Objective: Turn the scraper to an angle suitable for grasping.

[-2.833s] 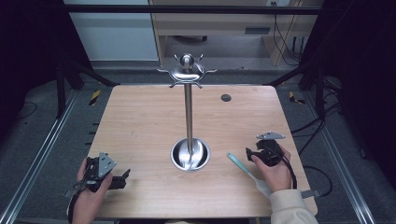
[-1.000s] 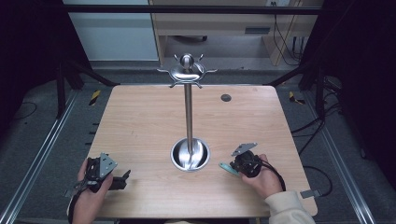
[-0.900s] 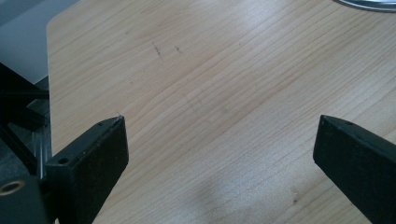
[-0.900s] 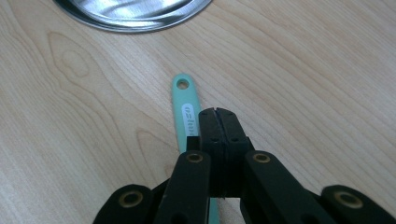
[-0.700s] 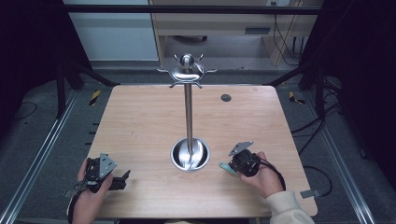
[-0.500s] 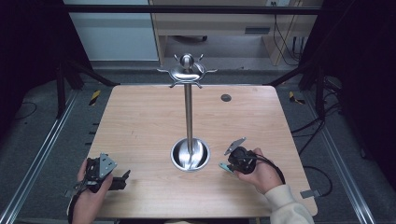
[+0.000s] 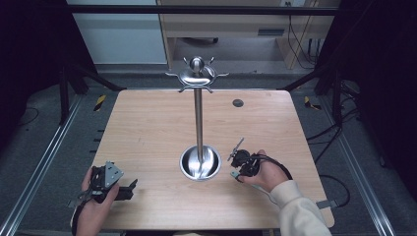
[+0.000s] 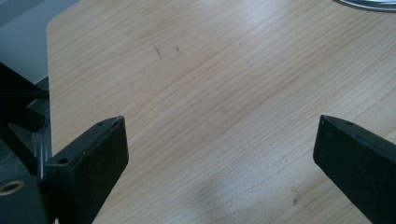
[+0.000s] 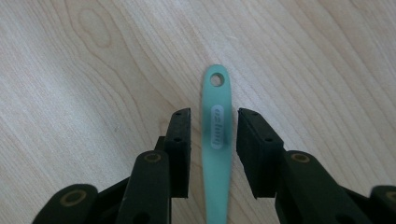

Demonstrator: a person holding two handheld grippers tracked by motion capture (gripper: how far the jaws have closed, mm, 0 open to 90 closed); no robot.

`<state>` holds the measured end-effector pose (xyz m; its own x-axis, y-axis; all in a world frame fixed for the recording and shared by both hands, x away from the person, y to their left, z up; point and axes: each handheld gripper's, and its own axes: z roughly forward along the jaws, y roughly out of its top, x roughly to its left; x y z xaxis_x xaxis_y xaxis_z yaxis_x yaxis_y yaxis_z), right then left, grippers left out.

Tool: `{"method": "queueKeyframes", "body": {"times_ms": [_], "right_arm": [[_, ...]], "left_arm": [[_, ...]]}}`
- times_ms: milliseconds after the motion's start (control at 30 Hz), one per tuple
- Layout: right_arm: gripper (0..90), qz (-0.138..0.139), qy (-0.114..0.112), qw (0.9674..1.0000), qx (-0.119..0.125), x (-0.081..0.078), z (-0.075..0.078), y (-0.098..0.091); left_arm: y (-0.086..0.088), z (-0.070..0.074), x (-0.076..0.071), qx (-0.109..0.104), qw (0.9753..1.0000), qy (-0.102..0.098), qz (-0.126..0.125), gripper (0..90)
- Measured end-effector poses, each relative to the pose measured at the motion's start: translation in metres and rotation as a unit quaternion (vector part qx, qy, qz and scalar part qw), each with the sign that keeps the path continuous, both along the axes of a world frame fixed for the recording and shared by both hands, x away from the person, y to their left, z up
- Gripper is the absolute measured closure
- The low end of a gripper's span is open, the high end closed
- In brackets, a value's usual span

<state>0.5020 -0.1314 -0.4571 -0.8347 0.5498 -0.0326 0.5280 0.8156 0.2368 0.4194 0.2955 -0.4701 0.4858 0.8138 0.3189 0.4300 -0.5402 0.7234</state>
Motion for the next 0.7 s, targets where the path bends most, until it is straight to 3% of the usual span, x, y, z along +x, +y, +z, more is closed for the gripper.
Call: {"method": "queueKeyframes", "body": {"times_ms": [233, 700], "right_arm": [[67.1, -0.002, 0.003, 0.9999, -0.011, 0.002, -0.004, 0.001], [68.9, -0.012, 0.005, 0.9998, 0.012, 0.004, -0.006, -0.009]], "left_arm": [[0.0, 0.0, 0.0, 0.001, 1.0, 0.0, 0.0, 2.9], [0.0, 0.0, 0.0, 0.006, 1.0, 0.003, -0.004, 3.0]]}}
